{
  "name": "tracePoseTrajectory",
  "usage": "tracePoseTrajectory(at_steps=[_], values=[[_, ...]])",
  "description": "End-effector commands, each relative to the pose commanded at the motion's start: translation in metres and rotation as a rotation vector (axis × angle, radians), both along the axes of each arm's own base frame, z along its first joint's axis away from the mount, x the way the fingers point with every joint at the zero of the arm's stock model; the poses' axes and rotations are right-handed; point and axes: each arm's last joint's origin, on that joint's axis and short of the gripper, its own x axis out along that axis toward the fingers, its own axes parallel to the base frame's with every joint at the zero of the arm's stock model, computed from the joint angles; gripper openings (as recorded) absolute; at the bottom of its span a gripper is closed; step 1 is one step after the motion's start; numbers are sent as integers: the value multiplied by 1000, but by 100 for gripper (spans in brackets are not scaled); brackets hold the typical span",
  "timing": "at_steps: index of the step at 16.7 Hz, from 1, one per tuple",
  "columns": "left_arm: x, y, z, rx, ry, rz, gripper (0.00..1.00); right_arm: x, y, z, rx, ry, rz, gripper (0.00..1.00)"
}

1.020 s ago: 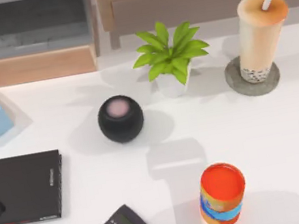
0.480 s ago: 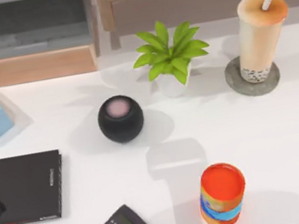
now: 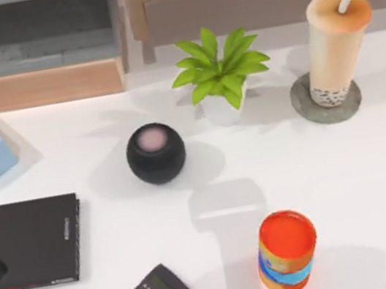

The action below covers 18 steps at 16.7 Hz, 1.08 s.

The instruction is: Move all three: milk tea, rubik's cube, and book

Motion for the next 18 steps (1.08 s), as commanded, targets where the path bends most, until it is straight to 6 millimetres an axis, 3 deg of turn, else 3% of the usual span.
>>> tracePoseTrajectory(at_steps=[8, 18], values=[[0, 0, 0, 0, 0, 0, 100, 0, 0, 0, 0, 0, 0, 2], [0, 0, 0, 0, 0, 0, 100, 0, 0, 1, -2, -2, -1, 0]])
